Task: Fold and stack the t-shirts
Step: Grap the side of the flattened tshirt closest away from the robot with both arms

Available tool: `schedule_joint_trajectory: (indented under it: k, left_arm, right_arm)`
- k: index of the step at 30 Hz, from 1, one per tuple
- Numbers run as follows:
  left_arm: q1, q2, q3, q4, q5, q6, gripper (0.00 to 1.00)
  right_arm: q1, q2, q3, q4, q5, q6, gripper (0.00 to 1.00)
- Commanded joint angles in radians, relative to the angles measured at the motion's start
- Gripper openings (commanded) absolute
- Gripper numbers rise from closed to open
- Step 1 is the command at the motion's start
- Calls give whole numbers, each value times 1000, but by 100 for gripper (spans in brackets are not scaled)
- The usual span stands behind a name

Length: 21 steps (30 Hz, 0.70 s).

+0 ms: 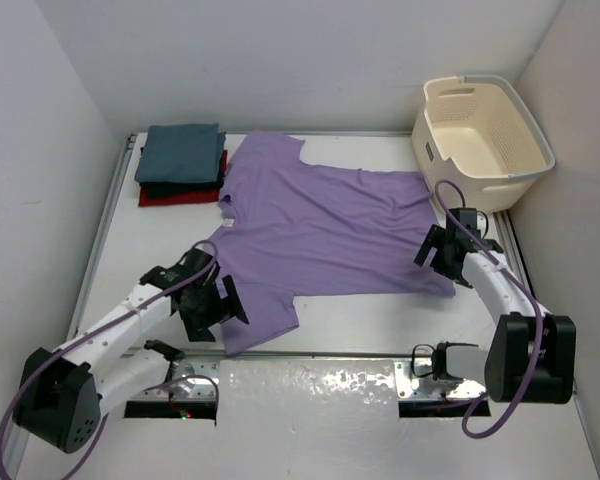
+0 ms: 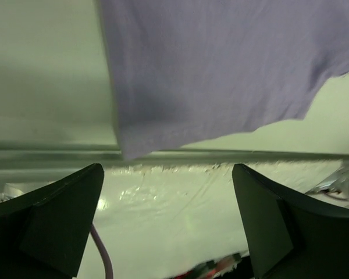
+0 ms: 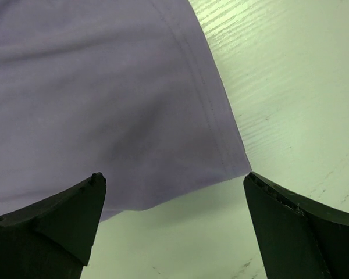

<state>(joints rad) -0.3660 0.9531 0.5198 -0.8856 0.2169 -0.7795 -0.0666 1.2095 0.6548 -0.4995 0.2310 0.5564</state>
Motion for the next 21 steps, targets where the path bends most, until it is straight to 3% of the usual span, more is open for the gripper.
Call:
schedule_joint_trajectory:
  k: [1, 12, 21]
  left_arm:
    - [-63, 48, 3, -47, 41, -38, 92]
    - [-137, 141, -86, 117, 35, -106, 69]
    - [-145, 280, -44, 175, -48, -24, 53]
  right_arm:
    - [-7, 28, 36, -4, -22, 8, 99]
    - [-18, 7, 23, 16, -21, -9, 99]
    - [-39, 9, -3, 33, -53, -4, 99]
